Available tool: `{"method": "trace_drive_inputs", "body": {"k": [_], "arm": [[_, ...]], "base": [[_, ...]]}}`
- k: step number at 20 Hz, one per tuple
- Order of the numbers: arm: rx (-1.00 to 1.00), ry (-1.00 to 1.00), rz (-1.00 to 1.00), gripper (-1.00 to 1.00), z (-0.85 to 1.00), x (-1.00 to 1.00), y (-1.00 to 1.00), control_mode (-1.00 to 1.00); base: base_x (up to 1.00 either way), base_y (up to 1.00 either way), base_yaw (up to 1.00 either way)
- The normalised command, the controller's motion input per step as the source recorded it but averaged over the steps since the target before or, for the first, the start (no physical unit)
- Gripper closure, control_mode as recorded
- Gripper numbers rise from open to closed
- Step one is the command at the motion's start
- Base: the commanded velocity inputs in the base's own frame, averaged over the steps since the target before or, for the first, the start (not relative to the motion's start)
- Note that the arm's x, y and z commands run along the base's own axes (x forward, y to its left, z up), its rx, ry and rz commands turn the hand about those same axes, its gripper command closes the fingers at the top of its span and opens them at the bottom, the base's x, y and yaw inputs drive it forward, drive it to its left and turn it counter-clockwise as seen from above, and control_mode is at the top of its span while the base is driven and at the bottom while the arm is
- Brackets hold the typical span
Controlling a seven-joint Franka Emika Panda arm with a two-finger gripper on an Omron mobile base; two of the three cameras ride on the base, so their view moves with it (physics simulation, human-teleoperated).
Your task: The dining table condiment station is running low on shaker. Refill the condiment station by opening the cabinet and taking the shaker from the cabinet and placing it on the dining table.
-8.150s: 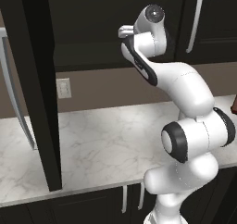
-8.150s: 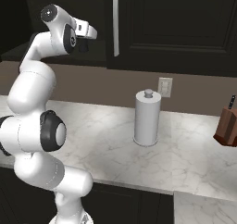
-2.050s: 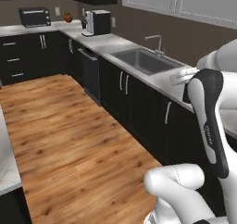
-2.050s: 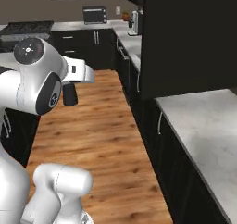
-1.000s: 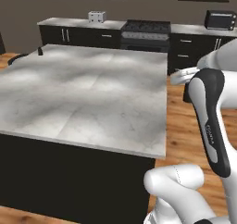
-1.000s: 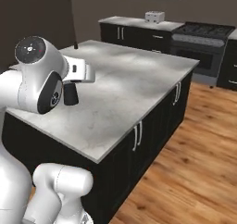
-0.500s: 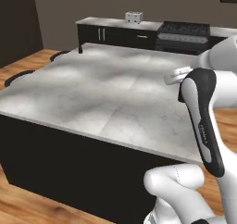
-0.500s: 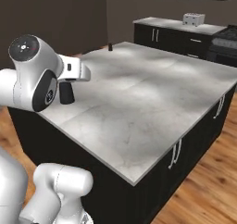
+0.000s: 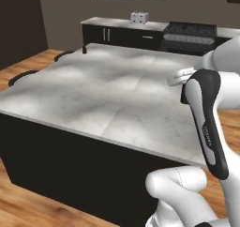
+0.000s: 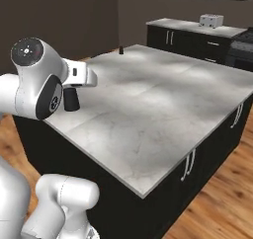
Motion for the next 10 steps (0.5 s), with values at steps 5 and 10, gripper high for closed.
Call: {"method": "trace_drive_inputs", "body": {"k": [5,10], "arm": [[0.00,0.00,0.00,1.00,0.00,0.00,0.00,1.00],[0.00,0.00,0.00,1.00,0.00,0.00,0.00,1.00]], "base": [[-0.20,1.00,0.25],[-1.00,1.00,0.49]]}}
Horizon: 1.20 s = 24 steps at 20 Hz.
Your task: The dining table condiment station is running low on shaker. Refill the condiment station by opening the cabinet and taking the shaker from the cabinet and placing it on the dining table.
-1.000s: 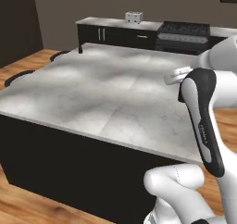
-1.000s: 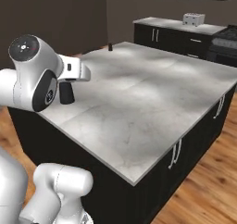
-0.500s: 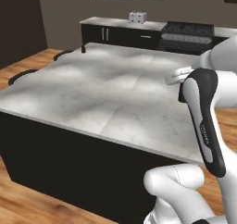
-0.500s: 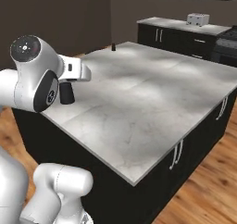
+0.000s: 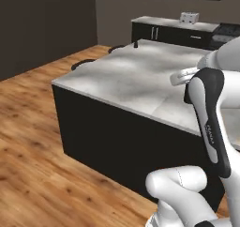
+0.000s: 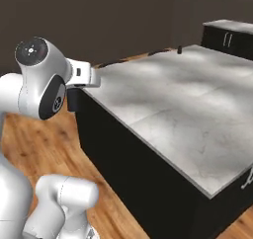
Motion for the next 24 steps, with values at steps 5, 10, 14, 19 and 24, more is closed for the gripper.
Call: {"method": "trace_drive_inputs", "body": {"k": [5,10,14,19,24], "arm": [[0.00,0.00,0.00,1.00,0.00,0.00,0.00,1.00],[0.00,0.00,0.00,1.00,0.00,0.00,0.00,1.00],[0.00,0.00,0.00,1.00,0.00,0.00,0.00,1.00],[0.00,0.00,0.00,1.00,0.00,0.00,0.00,1.00],[0.00,0.00,0.00,1.00,0.00,0.00,0.00,1.00]], "base": [[-0.06,1.00,0.51],[0.94,0.91,0.36],[1.00,0.40,0.18],[1.00,0.06,0.06],[1.00,0.00,0.00]]}}
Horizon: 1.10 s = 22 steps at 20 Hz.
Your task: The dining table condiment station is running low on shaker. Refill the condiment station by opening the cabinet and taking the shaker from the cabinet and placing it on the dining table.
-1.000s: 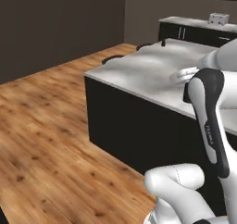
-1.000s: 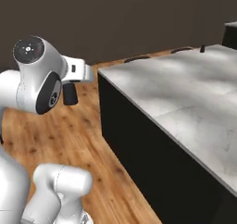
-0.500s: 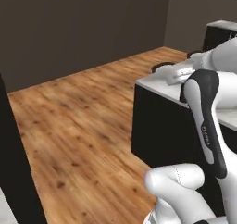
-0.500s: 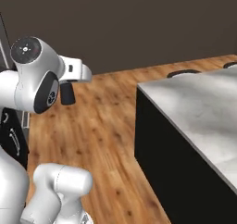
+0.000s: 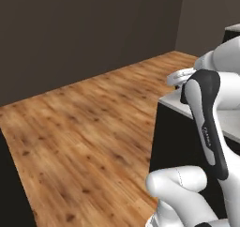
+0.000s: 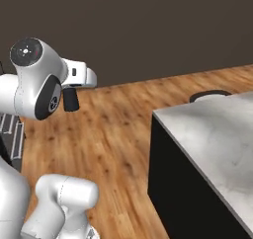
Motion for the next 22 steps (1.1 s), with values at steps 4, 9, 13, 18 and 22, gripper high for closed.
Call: {"method": "trace_drive_inputs", "body": {"k": [4,9,13,18,22], "arm": [[0.00,0.00,0.00,1.00,0.00,0.00,0.00,1.00],[0.00,0.00,0.00,1.00,0.00,0.00,0.00,1.00],[0.00,0.00,0.00,1.00,0.00,0.00,0.00,1.00],[0.00,0.00,0.00,1.00,0.00,0.00,0.00,1.00],[0.00,0.00,0.00,1.00,0.00,0.00,0.00,1.00]], "base": [[1.00,0.03,0.00],[1.00,0.14,-0.06],[1.00,0.22,-0.22],[1.00,0.09,-0.37],[0.91,0.08,-0.50]]}}
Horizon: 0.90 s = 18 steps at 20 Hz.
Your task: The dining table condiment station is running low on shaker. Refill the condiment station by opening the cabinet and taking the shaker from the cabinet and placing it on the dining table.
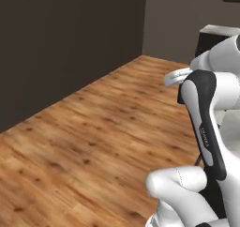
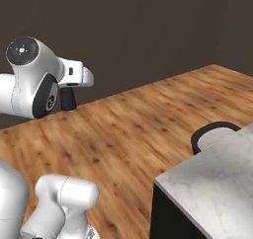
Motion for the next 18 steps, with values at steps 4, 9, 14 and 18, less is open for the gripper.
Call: {"method": "trace_drive_inputs", "body": {"k": [4,9,14,18], "arm": [[0.00,0.00,0.00,1.00,0.00,0.00,0.00,1.00],[0.00,0.00,0.00,1.00,0.00,0.00,0.00,1.00],[0.00,0.00,0.00,1.00,0.00,0.00,0.00,1.00],[0.00,0.00,0.00,1.00,0.00,0.00,0.00,1.00]], "base": [[0.84,0.15,-0.53],[0.86,0.27,-0.52],[0.97,0.40,-0.47],[0.97,0.46,-0.43]]}}
